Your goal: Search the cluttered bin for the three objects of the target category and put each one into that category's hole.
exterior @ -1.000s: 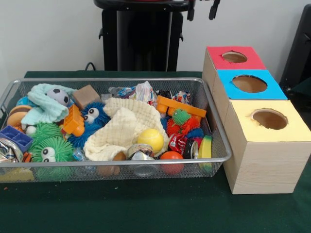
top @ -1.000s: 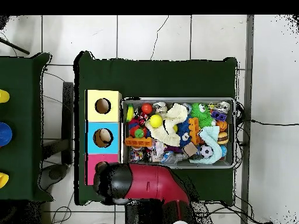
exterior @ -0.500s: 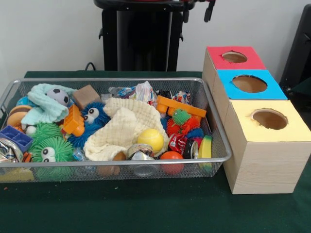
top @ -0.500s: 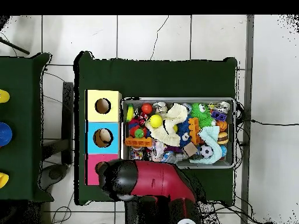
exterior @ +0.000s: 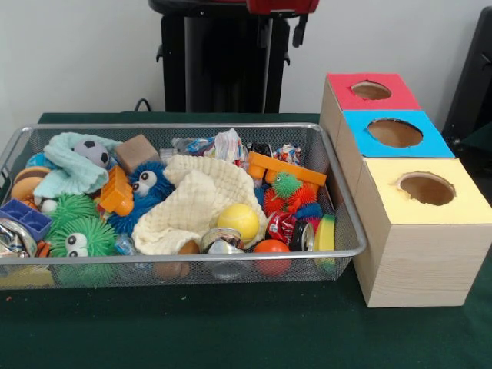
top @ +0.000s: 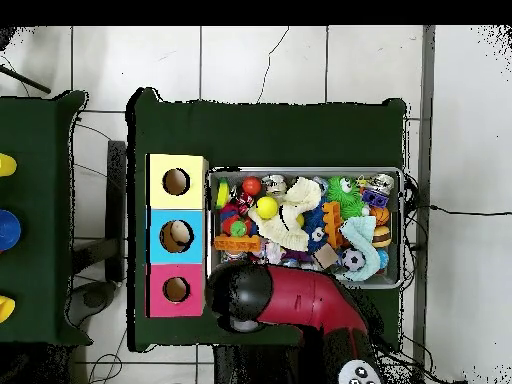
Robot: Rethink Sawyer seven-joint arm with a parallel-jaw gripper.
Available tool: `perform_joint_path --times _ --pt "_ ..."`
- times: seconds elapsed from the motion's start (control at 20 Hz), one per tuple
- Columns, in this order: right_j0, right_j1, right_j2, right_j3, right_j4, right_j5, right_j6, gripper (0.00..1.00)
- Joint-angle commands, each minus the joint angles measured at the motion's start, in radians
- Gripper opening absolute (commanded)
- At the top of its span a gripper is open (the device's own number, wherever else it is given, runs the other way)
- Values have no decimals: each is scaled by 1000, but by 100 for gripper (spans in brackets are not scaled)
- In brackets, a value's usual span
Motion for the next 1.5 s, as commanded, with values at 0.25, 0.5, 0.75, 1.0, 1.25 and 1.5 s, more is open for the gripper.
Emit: perform_joint_path --times 0.25,0.5,0.75,1.0,1.25,1.5 --pt "-68 84 131 -91 -102 -89 -97 100" --pt "-80 118 148 -103 -127 -129 -74 100" --pt "-75 155 145 -141 -170 -150 -41 100" --pt "-77 168 152 -170 -184 -149 -40 100" --pt "-82 190 153 -191 -193 -153 -34 100" --pt "-94 204 153 -217 -197 -133 -46 100"
